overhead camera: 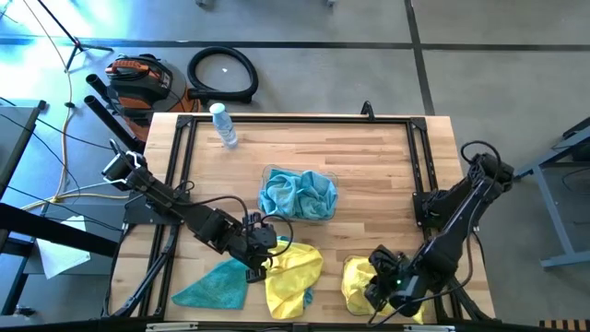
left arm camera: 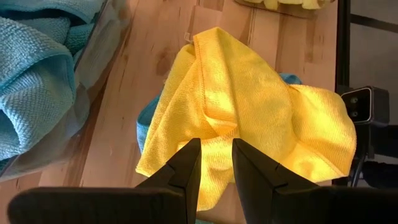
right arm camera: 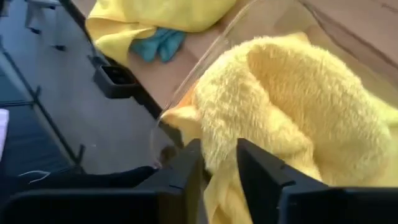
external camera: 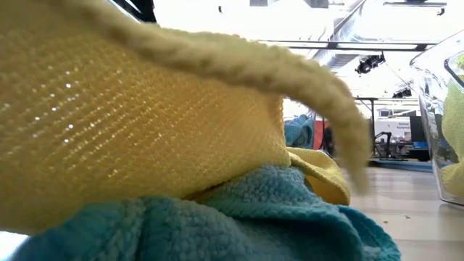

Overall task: Sort microfiber towel by color & place in baskets
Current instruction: Put the yellow towel in the bottom transparent bin

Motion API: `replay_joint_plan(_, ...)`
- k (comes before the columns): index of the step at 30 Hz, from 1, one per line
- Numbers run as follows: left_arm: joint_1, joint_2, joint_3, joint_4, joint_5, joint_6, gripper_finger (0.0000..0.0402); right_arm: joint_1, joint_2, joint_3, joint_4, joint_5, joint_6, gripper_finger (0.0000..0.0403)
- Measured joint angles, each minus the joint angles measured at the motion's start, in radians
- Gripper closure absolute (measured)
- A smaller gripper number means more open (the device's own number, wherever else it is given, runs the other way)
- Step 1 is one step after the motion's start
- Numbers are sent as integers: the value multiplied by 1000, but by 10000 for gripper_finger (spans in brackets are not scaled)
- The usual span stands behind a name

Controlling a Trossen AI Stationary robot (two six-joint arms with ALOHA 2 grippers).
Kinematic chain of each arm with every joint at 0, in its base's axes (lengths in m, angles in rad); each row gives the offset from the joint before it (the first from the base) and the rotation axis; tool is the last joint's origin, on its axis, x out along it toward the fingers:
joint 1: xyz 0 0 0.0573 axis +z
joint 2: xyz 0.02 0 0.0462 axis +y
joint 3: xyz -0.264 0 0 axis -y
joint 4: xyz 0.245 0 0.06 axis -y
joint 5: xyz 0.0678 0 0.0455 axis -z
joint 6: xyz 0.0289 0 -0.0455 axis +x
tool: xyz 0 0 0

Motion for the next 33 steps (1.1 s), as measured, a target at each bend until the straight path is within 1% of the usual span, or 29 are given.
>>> replay_joint_plan(3,0,0,0,0,-1,0,324,-21,32,0,-13,-11,-21,351)
replay_joint_plan(5,0,0,0,0,-3,0,324,-36,64,0,-40,-50,-32,384)
replay_joint_plan(7,0,0,0,0,-4,-1,324,-49,103,0,-66,-110,-35,397)
replay_joint_plan(9,0,0,0,0,-4,-3,324,-57,142,0,-80,-160,-40,391)
replay_joint_plan(11,0,0,0,0,-4,-8,324,-60,183,0,-82,-184,-42,388)
replay_joint_plan(15,0,0,0,0,-4,-8,324,-60,267,2,-80,-182,-49,400)
replay_joint_plan(21,0,0,0,0,-4,-9,324,-59,351,6,-61,-169,-32,397)
replay_joint_plan(24,0,0,0,1,-3,-11,324,-58,356,5,-42,-154,-29,396)
replay_joint_plan(28,0,0,0,3,-3,-10,324,-50,327,1,-29,-119,-23,393)
replay_joint_plan(33,0,0,0,4,-1,-10,324,-43,248,-2,-29,-53,23,363)
